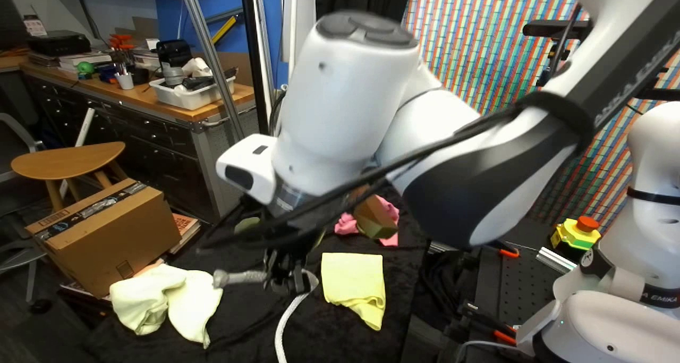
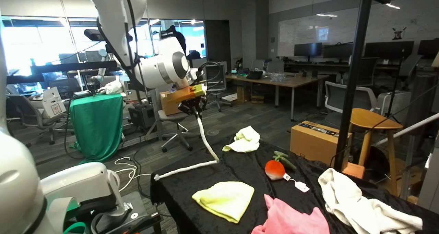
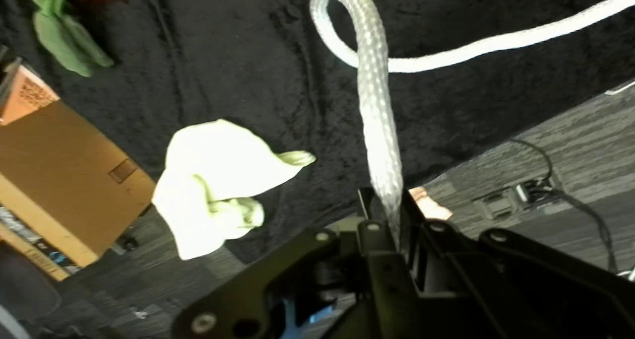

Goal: Pile all the objects closer to you

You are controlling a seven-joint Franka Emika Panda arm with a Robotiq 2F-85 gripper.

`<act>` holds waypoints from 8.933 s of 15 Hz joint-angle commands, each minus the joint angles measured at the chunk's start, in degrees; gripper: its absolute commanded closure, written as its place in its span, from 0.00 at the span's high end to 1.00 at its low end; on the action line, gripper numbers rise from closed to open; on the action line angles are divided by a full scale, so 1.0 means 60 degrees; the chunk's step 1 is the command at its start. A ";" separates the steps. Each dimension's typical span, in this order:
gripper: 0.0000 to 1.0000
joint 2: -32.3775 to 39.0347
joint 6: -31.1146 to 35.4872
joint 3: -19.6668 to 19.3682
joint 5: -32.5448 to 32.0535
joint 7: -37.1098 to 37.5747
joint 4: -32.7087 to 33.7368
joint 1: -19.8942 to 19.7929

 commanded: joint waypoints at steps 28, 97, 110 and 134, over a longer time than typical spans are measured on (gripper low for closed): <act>0.09 -0.7778 -0.0916 0.1795 -0.1042 0.7406 -0.2295 -0.8868; 1.00 0.3802 -0.0214 -0.4013 0.1257 0.6466 0.1738 -0.3159; 1.00 0.4066 -0.2694 -0.2830 0.2443 0.2805 0.5594 -0.3615; 1.00 0.8920 -0.5780 -0.2013 0.3978 -0.0254 1.2641 -0.5491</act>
